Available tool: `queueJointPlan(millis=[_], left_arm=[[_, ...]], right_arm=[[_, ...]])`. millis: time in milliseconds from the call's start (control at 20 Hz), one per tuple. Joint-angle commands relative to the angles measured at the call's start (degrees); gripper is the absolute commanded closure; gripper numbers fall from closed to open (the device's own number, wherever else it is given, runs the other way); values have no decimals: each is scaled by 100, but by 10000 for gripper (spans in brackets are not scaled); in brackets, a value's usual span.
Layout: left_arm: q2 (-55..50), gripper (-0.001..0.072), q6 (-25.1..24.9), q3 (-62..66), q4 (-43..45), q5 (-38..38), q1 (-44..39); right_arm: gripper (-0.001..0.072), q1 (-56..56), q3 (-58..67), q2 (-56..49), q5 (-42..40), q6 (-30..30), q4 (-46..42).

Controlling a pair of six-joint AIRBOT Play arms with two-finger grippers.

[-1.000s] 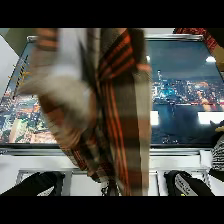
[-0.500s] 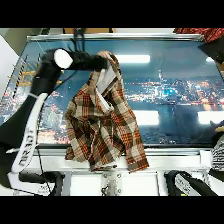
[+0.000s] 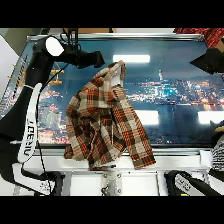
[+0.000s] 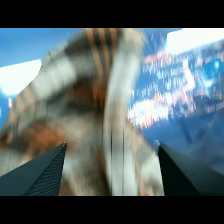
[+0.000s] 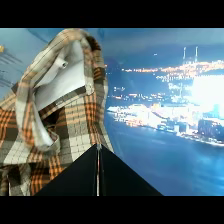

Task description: Fold the clothes and pants, and hang the long-sleeved shirts on hangers.

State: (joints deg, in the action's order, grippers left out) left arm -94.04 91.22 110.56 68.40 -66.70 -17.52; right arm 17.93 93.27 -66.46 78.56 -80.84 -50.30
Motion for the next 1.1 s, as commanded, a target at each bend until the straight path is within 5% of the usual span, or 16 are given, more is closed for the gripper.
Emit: queueJointPlan(millis=[0,300,550,750,1050], left_arm=[[616,120,772,-765,1049,-426,-345],[898,120,1513,-1974,1838,1246,-2013],[-136,120,2544,-896,3567,354,-2653],[-859,120,2730,-151,3563,-643,-2500],[-1196,119,3316,24,3534,-599,-2190]], right_arm=[[683,-85,-2,-11,42,0,-79],[683,-852,-2,-11,37,-28,-1001],[684,-1043,-2,-11,39,-131,-1121],[683,-1043,-2,-2,39,-129,-1121],[683,-1043,-7,-4,39,-127,-1123]])
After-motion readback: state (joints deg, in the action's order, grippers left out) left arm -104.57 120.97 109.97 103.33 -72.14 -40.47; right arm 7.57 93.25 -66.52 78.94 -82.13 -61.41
